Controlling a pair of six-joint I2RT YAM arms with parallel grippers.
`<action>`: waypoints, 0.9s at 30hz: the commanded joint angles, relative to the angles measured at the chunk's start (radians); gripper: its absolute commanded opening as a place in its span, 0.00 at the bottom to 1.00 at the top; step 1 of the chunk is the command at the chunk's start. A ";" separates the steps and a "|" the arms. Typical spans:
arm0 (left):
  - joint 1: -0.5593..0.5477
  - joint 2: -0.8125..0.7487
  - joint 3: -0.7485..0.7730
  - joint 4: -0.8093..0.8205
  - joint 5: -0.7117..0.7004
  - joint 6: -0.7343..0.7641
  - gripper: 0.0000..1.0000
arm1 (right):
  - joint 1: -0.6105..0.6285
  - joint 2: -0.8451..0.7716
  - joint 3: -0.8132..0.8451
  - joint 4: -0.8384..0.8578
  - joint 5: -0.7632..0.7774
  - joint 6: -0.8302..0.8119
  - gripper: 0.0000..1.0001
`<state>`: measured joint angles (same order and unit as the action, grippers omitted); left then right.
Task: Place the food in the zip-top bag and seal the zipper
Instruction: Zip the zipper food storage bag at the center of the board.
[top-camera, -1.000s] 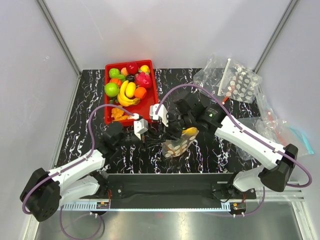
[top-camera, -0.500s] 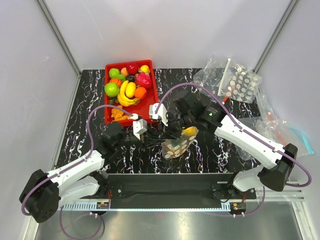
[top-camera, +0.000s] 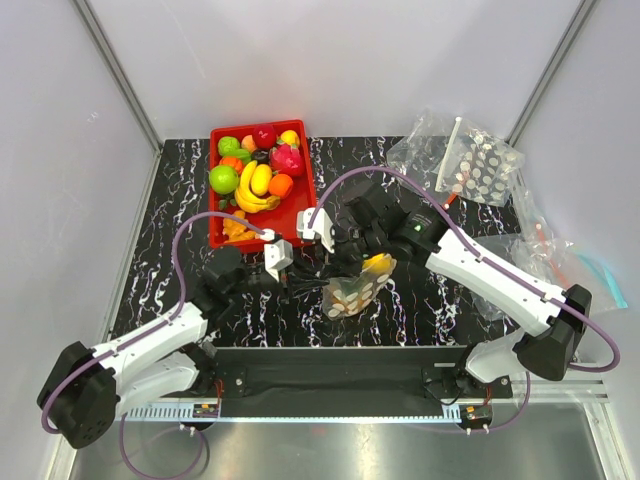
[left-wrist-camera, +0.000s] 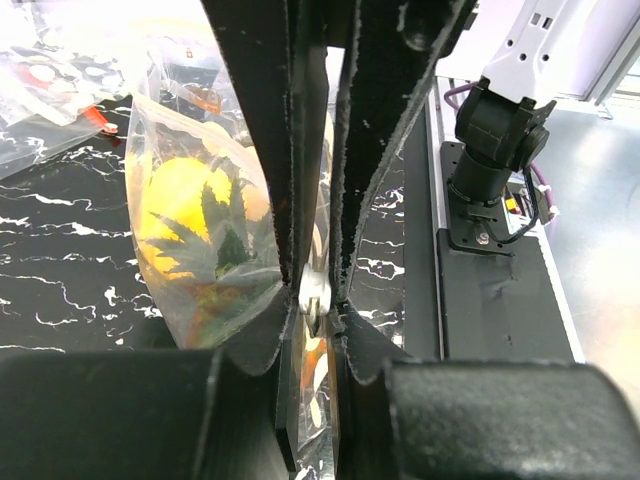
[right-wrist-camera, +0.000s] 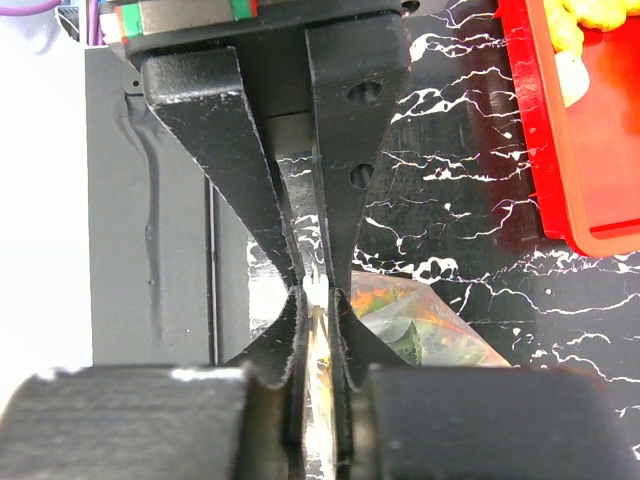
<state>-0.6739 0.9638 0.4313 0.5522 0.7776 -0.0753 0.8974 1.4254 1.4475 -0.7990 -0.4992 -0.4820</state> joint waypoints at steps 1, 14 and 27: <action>0.002 -0.025 0.006 0.072 -0.017 0.022 0.00 | -0.006 -0.008 0.030 -0.002 -0.012 0.005 0.07; 0.008 -0.123 -0.052 0.077 -0.193 -0.009 0.00 | -0.015 -0.034 0.013 0.035 0.105 0.033 0.00; 0.072 -0.194 -0.117 0.120 -0.331 -0.112 0.00 | -0.064 -0.063 -0.015 0.040 0.123 0.045 0.00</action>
<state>-0.6163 0.7868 0.3305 0.5858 0.5011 -0.1589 0.8391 1.4002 1.4353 -0.7540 -0.4065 -0.4488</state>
